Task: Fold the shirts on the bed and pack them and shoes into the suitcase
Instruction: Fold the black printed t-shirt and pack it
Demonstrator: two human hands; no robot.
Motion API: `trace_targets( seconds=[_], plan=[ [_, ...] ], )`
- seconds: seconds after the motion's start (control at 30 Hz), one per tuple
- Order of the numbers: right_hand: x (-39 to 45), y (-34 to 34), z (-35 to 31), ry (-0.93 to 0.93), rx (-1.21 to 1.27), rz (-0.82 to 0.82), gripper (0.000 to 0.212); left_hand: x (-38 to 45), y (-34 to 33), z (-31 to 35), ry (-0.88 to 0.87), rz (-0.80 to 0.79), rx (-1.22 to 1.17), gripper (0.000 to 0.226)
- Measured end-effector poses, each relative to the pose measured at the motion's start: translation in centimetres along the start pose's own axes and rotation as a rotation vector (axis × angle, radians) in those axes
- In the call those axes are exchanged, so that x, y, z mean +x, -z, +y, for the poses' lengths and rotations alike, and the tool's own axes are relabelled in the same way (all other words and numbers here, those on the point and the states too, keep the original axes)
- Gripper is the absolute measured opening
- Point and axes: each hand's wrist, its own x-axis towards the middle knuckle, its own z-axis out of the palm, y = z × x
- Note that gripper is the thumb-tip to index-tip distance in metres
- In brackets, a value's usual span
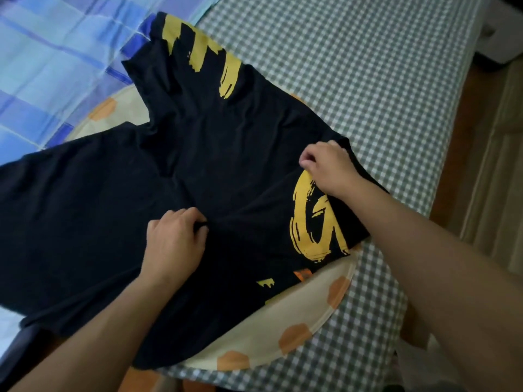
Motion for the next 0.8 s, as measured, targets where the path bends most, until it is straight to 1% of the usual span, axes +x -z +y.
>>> trace_targets(
  seconds=[0.07, 0.1, 0.13, 0.17, 0.2, 0.27, 0.3, 0.33, 0.37, 0.4, 0.47, 0.5, 0.53, 0.6, 0.63, 0.67, 0.7, 0.73, 0.77, 0.8],
  plan=[
    [0.4, -0.1, 0.4, -0.045, 0.073, 0.066, 0.011, 0.2, 0.1, 0.3, 0.158, -0.021, -0.097, 0.01],
    [0.4, -0.3, 0.5, -0.044, 0.086, 0.092, 0.009, 0.1, 0.0, 0.5, 0.194, -0.008, -0.094, 0.011],
    [0.0, -0.6, 0.5, -0.039, 0.076, 0.116, 0.015, -0.1, -0.2, 0.8, 0.187, 0.029, -0.038, 0.015],
    [-0.7, -1.0, 0.3, -0.03, 0.078, 0.159, 0.025, -0.5, -0.4, 1.3, 0.149, 0.073, 0.035, 0.025],
    [-1.9, -1.2, -0.1, -0.022, 0.097, 0.23, 0.034, -1.1, -0.7, 1.9, 0.066, 0.114, 0.087, 0.034],
    [-5.3, -1.6, -0.7, 0.009, 0.083, 0.43, 0.038, -2.5, -1.4, 3.4, -0.18, 0.144, 0.129, 0.042],
    [-7.3, -1.9, -0.6, 0.026, 0.018, 0.505, 0.038, -3.1, -2.0, 4.2, -0.3, 0.113, 0.144, 0.045],
    [-9.1, -2.3, -0.2, 0.043, -0.06, 0.528, 0.04, -3.4, -2.9, 4.9, -0.389, 0.055, 0.162, 0.05],
    [-10.6, -2.8, 0.8, 0.036, -0.142, 0.477, 0.044, -3.4, -3.9, 5.4, -0.439, -0.025, 0.194, 0.055],
    [-11.5, -3.3, 2.2, -0.004, -0.217, 0.367, 0.05, -3.3, -5.0, 5.6, -0.465, -0.096, 0.235, 0.058],
    [-11.5, -3.5, 6.6, -0.175, -0.344, 0.133, 0.059, -2.9, -7.0, 5.4, -0.462, -0.207, 0.323, 0.063],
    [-11.0, -3.1, 8.7, -0.277, -0.361, 0.053, 0.061, -2.7, -7.8, 5.1, -0.452, -0.251, 0.363, 0.065],
    [-10.3, -2.3, 10.2, -0.374, -0.338, 0.029, 0.062, -2.6, -8.3, 4.9, -0.438, -0.278, 0.397, 0.067],
    [-8.8, -0.7, 10.1, -0.495, -0.238, 0.148, 0.058, -2.7, -8.6, 5.0, -0.427, -0.287, 0.437, 0.068],
    [-8.1, -0.3, 8.3, -0.472, -0.222, 0.236, 0.057, -2.9, -8.5, 5.4, -0.437, -0.282, 0.441, 0.068],
    [-7.7, -0.3, 5.7, -0.361, -0.224, 0.32, 0.057, -3.2, -8.3, 5.8, -0.443, -0.277, 0.436, 0.068],
    [-7.5, -0.7, 2.7, -0.187, -0.221, 0.361, 0.056, -3.3, -7.9, 6.2, -0.446, -0.256, 0.423, 0.068],
    [-7.3, -1.7, 0.1, 0.009, -0.219, 0.337, 0.056, -3.5, -7.6, 6.4, -0.435, -0.221, 0.402, 0.067],
    [-7.2, -2.9, -1.8, 0.174, -0.238, 0.265, 0.057, -3.5, -7.3, 6.3, -0.404, -0.185, 0.383, 0.065],
    [-6.9, -4.2, -2.7, 0.26, -0.273, 0.18, 0.06, -3.5, -7.1, 5.7, -0.357, -0.157, 0.371, 0.064]
  ],
)
